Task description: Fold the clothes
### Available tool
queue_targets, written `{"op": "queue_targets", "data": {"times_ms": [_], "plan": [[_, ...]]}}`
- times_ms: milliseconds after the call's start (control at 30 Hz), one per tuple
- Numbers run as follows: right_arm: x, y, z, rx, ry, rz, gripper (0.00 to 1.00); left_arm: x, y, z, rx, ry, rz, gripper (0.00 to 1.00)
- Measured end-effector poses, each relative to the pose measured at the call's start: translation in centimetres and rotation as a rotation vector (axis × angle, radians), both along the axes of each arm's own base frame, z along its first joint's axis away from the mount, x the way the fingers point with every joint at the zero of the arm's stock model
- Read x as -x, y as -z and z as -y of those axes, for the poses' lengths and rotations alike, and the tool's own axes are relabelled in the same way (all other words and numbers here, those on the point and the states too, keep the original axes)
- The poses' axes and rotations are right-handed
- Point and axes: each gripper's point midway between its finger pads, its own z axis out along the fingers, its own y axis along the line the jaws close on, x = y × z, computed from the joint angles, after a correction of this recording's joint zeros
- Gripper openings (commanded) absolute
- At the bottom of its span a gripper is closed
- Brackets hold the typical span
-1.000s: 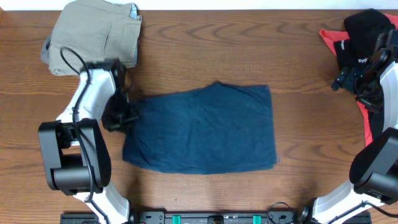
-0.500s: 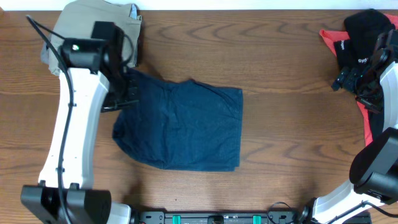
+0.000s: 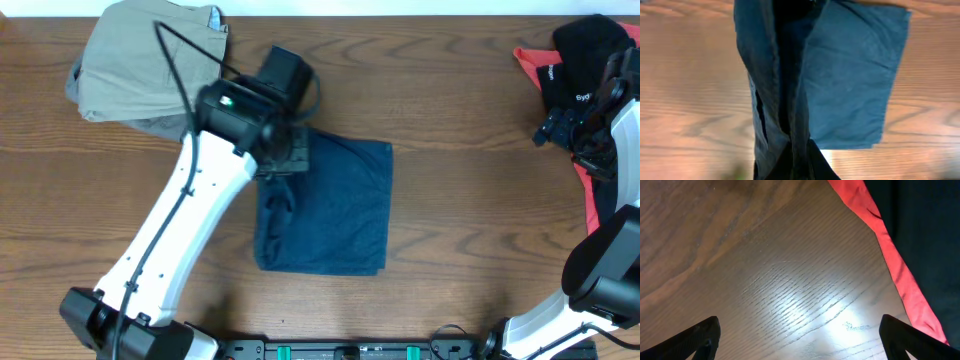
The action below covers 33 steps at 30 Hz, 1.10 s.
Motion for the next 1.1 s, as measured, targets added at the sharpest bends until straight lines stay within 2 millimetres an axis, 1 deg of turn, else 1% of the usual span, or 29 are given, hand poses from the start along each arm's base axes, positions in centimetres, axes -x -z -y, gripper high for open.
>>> {"op": "queue_targets", "data": {"times_ms": [133, 267, 433, 533, 667, 767, 833, 933, 1100], "plan": [[0.0, 0.0, 0.0, 0.000, 0.000, 0.000, 0.99, 0.2, 0.6, 1.8, 0.014, 0.006, 0.004, 0.06], [0.0, 0.0, 0.0, 0.000, 0.000, 0.000, 0.99, 0.2, 2.4, 3.7, 0.013, 0.019, -0.014, 0.06], [0.0, 0.0, 0.0, 0.000, 0.000, 0.000, 0.99, 0.5, 5.2, 7.0, 0.030, 0.052, -0.046, 0.06], [0.0, 0.0, 0.0, 0.000, 0.000, 0.000, 0.99, 0.8, 6.5, 8.8, 0.044, 0.079, -0.062, 0.06], [0.0, 0.0, 0.0, 0.000, 0.000, 0.000, 0.99, 1.1, 7.8, 11.7, 0.088, 0.122, -0.071, 0.06], [0.0, 0.0, 0.0, 0.000, 0.000, 0.000, 0.99, 1.5, 8.5, 13.5, 0.109, 0.151, -0.077, 0.06], [0.0, 0.0, 0.0, 0.000, 0.000, 0.000, 0.99, 1.9, 9.0, 14.4, 0.115, 0.170, -0.083, 0.06], [0.0, 0.0, 0.0, 0.000, 0.000, 0.000, 0.99, 2.3, 9.9, 15.2, 0.114, 0.187, -0.093, 0.06], [0.0, 0.0, 0.0, 0.000, 0.000, 0.000, 0.99, 2.7, 12.6, 15.8, 0.087, 0.178, -0.146, 0.06]]}}
